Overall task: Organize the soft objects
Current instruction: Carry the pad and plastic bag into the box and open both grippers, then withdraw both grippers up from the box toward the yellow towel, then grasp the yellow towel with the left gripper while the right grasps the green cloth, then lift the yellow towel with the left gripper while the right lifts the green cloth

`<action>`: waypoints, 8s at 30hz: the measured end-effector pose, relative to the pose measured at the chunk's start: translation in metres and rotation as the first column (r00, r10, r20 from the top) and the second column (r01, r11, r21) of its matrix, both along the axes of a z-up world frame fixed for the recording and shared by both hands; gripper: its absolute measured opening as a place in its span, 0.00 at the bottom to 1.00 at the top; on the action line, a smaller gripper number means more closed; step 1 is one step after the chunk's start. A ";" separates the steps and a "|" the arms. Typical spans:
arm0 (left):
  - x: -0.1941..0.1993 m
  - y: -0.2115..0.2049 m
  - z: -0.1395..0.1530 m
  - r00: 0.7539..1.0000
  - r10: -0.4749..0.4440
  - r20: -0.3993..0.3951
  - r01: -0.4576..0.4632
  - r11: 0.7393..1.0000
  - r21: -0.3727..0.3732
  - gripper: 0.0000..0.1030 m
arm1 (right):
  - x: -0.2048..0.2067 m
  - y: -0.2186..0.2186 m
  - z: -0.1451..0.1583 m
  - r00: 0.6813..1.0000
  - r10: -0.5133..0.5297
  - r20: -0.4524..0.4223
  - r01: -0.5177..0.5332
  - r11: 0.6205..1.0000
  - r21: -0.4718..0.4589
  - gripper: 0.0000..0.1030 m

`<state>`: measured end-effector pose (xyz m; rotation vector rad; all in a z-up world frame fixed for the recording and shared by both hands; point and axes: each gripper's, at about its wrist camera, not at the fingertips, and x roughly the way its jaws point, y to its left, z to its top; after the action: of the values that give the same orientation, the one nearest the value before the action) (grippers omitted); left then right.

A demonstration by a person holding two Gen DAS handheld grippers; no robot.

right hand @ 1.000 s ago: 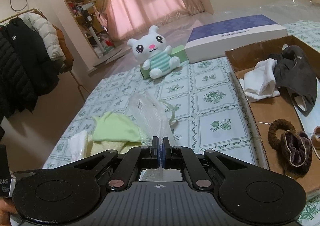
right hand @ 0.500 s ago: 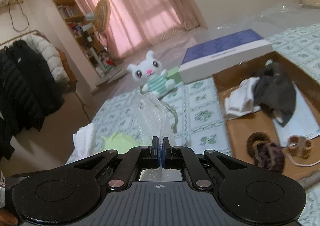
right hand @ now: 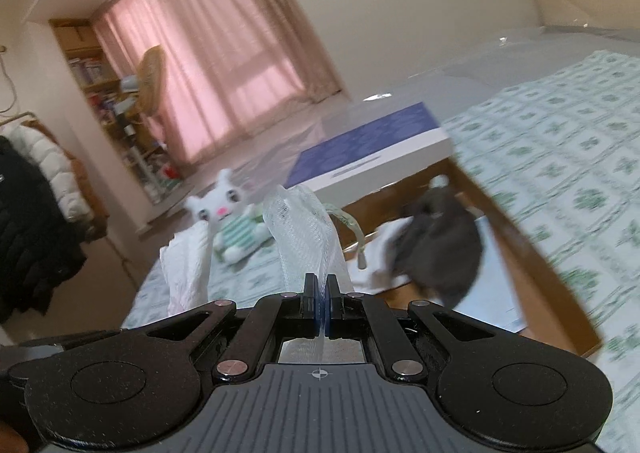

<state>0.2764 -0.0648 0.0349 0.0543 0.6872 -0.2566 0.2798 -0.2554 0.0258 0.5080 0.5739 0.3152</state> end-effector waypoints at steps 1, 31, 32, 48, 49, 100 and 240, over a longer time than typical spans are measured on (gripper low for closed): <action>0.005 -0.010 -0.001 1.000 -0.013 -0.009 0.013 1.000 -0.005 0.39 | 0.002 -0.007 -0.001 1.000 -0.013 -0.001 0.013 1.000 -0.009 0.02; 0.081 -0.095 -0.061 0.981 -0.048 -0.190 0.045 0.999 -0.024 0.66 | 0.049 -0.078 -0.045 0.991 -0.118 -0.064 0.109 0.986 -0.125 0.03; 0.080 -0.094 -0.061 0.980 -0.050 -0.191 0.046 0.999 -0.023 0.66 | 0.050 -0.077 -0.046 0.991 -0.112 -0.069 0.102 0.986 -0.133 0.03; 0.067 -0.084 -0.055 0.983 -0.059 -0.173 0.058 0.998 -0.010 0.66 | 0.037 -0.075 -0.052 0.991 -0.087 -0.105 0.069 0.983 -0.168 0.63; 0.066 -0.084 -0.054 0.983 -0.061 -0.174 0.060 0.998 -0.009 0.66 | 0.035 -0.075 -0.051 0.991 -0.085 -0.107 0.066 0.983 -0.171 0.63; -0.106 0.045 -0.009 0.981 0.102 -0.163 -0.111 0.993 -0.048 0.67 | -0.093 0.005 -0.004 0.982 0.089 -0.165 -0.117 0.978 -0.173 0.67; -0.126 0.243 -0.112 0.810 0.495 -0.314 -0.558 0.815 -0.154 0.77 | -0.043 0.148 -0.090 0.904 0.355 -0.238 -0.403 0.892 -0.203 0.73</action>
<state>0.1502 0.1779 -0.0767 -0.4122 0.9003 0.2051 0.2368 -0.1077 -0.0641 0.1784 0.8955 0.5638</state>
